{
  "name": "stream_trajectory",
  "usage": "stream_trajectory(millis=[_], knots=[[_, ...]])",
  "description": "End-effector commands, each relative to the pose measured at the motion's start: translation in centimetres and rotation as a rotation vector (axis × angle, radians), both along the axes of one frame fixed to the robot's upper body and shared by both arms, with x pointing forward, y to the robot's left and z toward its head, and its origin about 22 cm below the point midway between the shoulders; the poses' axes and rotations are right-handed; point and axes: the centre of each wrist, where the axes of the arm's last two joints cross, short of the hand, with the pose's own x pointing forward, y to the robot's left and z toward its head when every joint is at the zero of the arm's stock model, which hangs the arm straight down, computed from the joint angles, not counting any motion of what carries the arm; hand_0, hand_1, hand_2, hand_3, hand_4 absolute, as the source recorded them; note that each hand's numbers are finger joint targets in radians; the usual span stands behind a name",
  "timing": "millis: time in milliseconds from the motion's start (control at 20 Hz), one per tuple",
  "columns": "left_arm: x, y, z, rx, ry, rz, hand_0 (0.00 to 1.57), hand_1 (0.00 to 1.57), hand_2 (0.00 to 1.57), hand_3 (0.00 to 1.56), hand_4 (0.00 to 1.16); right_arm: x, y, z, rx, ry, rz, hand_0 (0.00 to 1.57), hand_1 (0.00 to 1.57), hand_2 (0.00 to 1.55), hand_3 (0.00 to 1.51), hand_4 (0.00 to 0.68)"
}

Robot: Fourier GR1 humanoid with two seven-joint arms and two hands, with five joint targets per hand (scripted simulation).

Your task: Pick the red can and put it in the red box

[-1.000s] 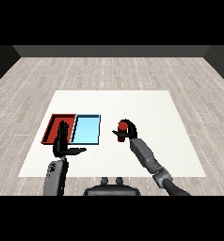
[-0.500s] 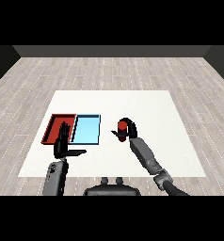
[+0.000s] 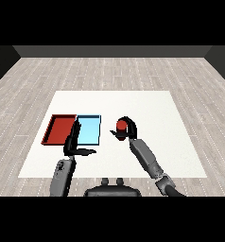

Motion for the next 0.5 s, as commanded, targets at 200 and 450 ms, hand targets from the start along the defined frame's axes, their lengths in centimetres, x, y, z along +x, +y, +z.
stream_trajectory(millis=[200, 450], knots=[[1.5, -4.8, 0.6, -0.019, 0.053, -0.108, 0.0, 0.0, 0.0, 0.0, 0.0, -0.6, 0.8, 2.6, 0.026, -0.06, 0.012, 1.44, 1.44, 1.45, 1.43, 0.658], [2.3, -5.7, 1.3, -0.043, 0.067, -0.124, 0.0, 0.0, 0.0, 0.0, 0.0, -3.3, -1.3, 4.1, 0.029, -0.05, 0.002, 1.44, 1.44, 1.45, 1.43, 0.658]])
